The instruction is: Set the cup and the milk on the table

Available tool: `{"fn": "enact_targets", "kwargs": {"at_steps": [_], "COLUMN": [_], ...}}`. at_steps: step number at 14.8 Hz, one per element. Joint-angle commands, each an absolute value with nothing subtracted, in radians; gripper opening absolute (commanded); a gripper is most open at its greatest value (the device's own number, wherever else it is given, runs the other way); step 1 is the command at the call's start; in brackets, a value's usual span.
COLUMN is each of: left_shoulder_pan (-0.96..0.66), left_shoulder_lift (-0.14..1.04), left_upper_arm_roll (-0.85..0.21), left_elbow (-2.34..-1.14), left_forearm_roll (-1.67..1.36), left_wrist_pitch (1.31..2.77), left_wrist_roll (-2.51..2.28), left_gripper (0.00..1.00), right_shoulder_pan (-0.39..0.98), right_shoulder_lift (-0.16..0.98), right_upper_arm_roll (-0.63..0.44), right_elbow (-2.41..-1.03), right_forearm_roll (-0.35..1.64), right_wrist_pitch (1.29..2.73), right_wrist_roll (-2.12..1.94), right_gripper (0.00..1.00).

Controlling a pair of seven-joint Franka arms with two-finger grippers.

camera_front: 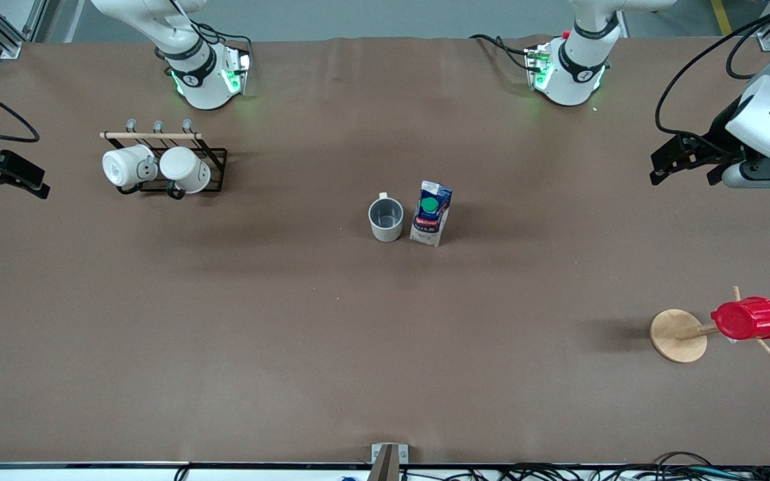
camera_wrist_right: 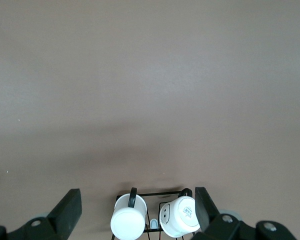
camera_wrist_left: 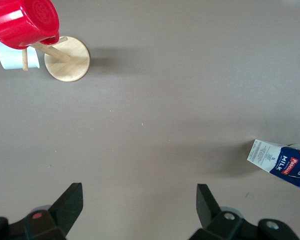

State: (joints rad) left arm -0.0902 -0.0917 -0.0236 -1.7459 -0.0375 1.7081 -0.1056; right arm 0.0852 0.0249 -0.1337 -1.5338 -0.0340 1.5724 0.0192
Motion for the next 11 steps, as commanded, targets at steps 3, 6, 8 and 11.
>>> {"fn": "enact_targets", "kwargs": {"at_steps": [3, 6, 8, 11], "left_shoulder_pan": [-0.098, -0.101, -0.101, -0.097], "left_shoulder_lift": [-0.083, -0.051, -0.029, -0.031], "left_upper_arm_roll": [-0.018, -0.018, -0.018, -0.02], "left_elbow": [-1.718, -1.671, -1.631, -1.637], "left_forearm_roll": [-0.015, 0.011, 0.011, 0.009], "left_wrist_pitch": [1.706, 1.671, 1.638, 1.622], "left_wrist_roll": [-0.112, -0.107, -0.11, -0.106], "left_gripper": [0.99, 0.99, 0.99, 0.99], "right_shoulder_pan": [0.08, 0.08, 0.08, 0.08], "right_shoulder_lift": [0.021, 0.021, 0.021, 0.021], "right_upper_arm_roll": [-0.135, -0.135, -0.133, -0.135], "right_elbow": [-1.528, -1.528, -1.528, -1.528], "right_forearm_roll": [-0.015, -0.015, -0.015, -0.015], "right_wrist_pitch": [1.562, 1.56, 1.562, 1.562], "right_wrist_roll": [0.006, 0.006, 0.006, 0.006], "right_gripper": [1.0, 1.0, 1.0, 1.0]}}
